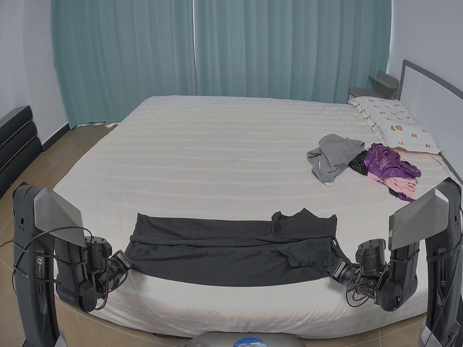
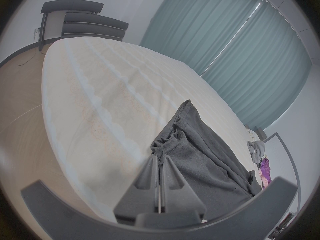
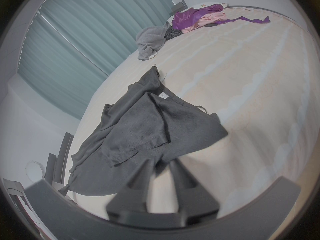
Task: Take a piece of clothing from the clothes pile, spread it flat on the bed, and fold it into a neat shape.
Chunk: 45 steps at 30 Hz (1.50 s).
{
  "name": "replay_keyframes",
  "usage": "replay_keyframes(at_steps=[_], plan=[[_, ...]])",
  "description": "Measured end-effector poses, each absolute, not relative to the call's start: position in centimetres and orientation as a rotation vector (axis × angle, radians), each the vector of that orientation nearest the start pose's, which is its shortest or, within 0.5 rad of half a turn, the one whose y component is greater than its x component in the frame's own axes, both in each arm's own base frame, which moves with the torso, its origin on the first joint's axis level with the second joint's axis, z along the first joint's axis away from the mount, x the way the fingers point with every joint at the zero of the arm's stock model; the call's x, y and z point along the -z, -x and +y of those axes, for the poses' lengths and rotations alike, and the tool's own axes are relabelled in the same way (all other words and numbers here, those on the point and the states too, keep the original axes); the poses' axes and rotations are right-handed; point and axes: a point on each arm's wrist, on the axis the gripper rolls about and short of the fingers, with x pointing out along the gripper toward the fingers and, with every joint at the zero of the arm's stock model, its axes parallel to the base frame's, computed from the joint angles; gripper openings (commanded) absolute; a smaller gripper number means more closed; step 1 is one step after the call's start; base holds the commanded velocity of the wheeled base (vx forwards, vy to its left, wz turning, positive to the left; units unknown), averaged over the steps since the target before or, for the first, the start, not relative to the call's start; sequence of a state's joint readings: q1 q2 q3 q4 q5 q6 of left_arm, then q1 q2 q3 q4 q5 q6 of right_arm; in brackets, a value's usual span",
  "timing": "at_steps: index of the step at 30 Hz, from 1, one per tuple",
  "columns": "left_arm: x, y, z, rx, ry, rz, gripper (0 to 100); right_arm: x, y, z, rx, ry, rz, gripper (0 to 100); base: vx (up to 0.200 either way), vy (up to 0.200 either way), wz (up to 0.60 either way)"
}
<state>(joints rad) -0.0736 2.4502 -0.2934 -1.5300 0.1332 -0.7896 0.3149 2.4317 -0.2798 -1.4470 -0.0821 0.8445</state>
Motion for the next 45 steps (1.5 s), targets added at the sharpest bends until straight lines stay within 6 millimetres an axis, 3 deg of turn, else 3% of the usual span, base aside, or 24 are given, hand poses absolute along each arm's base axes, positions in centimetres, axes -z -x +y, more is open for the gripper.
replay_keyframes(at_steps=[6, 16, 29, 45], plan=[[5.6, -28.0, -1.8, -0.298, 0.696, 0.566, 0, 5.9, -25.7, 8.0, 0.089, -0.665, 0.748, 0, 0.0, 0.0, 0.0], [4.6, -27.5, -1.7, -0.292, 0.691, 0.555, 0, 3.3, -24.9, 7.6, 0.065, -0.688, 0.711, 0, 0.0, 0.0, 0.0], [3.7, -25.9, -1.5, -0.275, 0.631, 0.596, 0, 1.5, -23.1, 6.8, 0.028, -0.712, 0.728, 0, 0.0, 0.0, 0.0], [4.1, -23.4, -1.4, -0.282, 0.569, 0.697, 0, 2.3, -20.7, 6.6, -0.015, -0.603, 0.844, 0, 0.0, 0.0, 0.0]])
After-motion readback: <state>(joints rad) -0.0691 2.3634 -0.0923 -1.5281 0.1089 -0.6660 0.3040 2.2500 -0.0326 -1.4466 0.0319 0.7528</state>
